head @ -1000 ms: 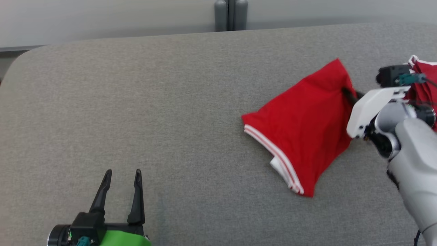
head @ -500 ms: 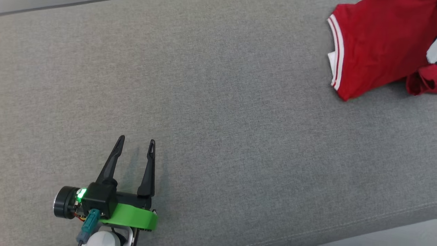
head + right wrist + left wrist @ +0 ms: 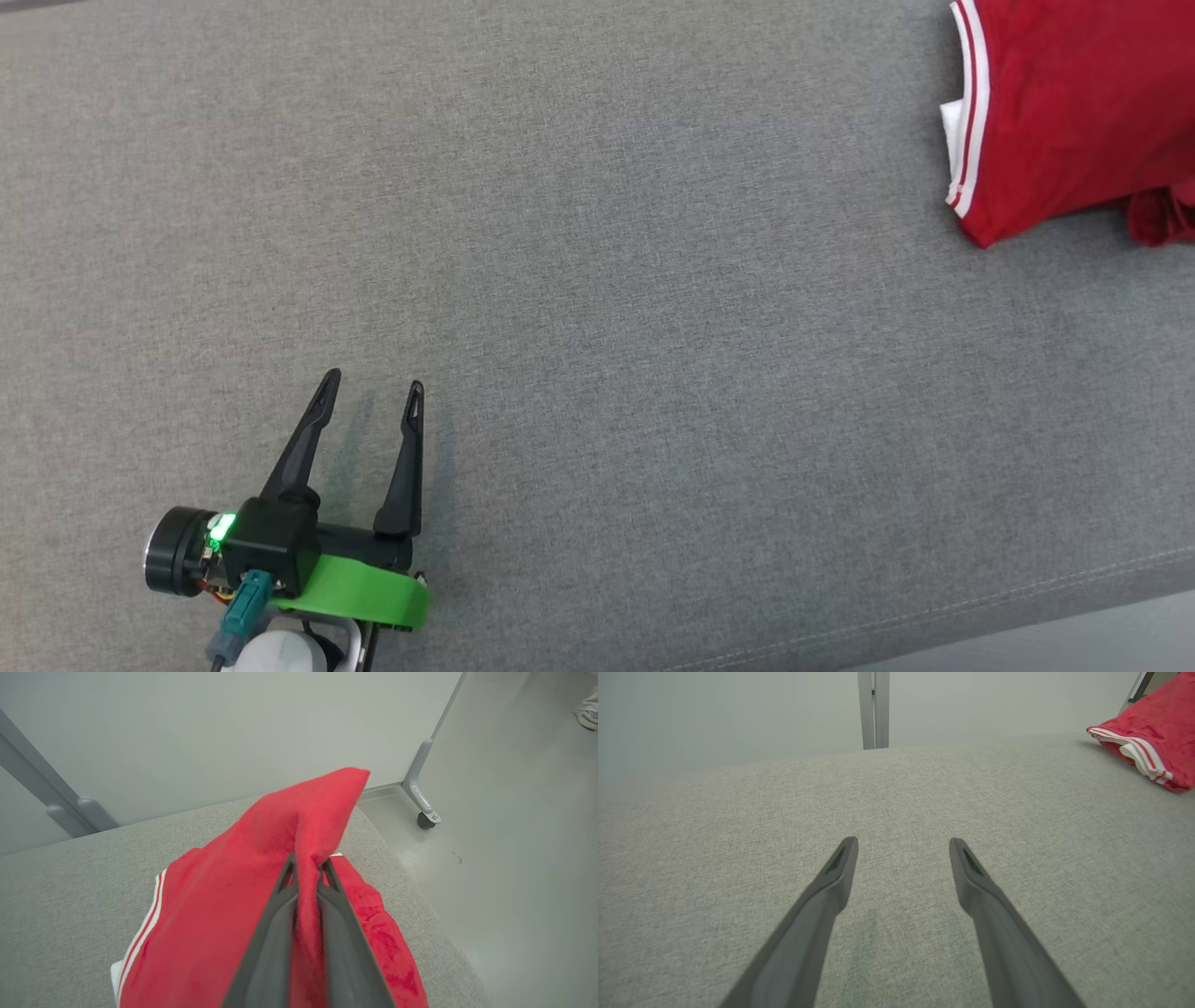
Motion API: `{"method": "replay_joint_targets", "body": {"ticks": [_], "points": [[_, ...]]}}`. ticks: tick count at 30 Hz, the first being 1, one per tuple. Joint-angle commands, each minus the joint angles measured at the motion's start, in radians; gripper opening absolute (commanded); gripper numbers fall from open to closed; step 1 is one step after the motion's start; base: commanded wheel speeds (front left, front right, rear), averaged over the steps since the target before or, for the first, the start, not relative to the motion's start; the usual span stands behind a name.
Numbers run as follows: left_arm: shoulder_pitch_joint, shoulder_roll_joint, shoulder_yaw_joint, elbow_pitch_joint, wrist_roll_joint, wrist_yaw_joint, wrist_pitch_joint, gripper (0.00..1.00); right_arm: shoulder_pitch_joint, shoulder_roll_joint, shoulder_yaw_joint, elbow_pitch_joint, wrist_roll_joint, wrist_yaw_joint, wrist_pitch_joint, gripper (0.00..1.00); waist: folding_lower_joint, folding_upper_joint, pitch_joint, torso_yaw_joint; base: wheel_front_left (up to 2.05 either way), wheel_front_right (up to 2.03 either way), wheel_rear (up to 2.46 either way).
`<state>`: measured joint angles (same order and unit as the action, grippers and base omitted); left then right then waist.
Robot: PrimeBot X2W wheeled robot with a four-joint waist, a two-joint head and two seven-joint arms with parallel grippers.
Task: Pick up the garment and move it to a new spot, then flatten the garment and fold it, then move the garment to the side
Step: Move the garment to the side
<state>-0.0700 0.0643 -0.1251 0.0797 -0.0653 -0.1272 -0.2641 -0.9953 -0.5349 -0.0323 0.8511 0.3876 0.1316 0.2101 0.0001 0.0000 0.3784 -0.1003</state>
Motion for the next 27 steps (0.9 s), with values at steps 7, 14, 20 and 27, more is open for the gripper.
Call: {"method": "replay_joint_targets", "body": {"ticks": [7,14,20,27], "points": [[-0.007,0.004,0.009,0.003,0.006,-0.004,0.000,1.00,-0.026,-0.055,-0.123,0.115,-0.213,-0.002,-0.082,1.00,-0.0001,0.0000,0.007,0.017,0.00,0.00,0.00],[0.018,-0.001,0.028,-0.001,-0.002,-0.003,0.000,1.00,0.021,0.009,-0.210,0.118,-0.392,-0.002,-0.238,1.00,-0.0001,0.0000,-0.020,0.023,0.00,0.00,0.00],[0.049,-0.007,0.054,-0.018,-0.019,0.009,0.000,1.00,0.117,0.091,-0.167,0.042,-0.418,-0.002,-0.387,1.00,-0.0001,0.0000,-0.081,0.015,0.00,0.00,0.00],[0.109,-0.012,0.086,-0.041,-0.039,0.043,0.000,1.00,0.356,0.178,-0.098,-0.156,-0.353,-0.002,-0.470,1.00,-0.0001,0.0000,-0.198,0.028,0.00,0.00,0.00]]}}
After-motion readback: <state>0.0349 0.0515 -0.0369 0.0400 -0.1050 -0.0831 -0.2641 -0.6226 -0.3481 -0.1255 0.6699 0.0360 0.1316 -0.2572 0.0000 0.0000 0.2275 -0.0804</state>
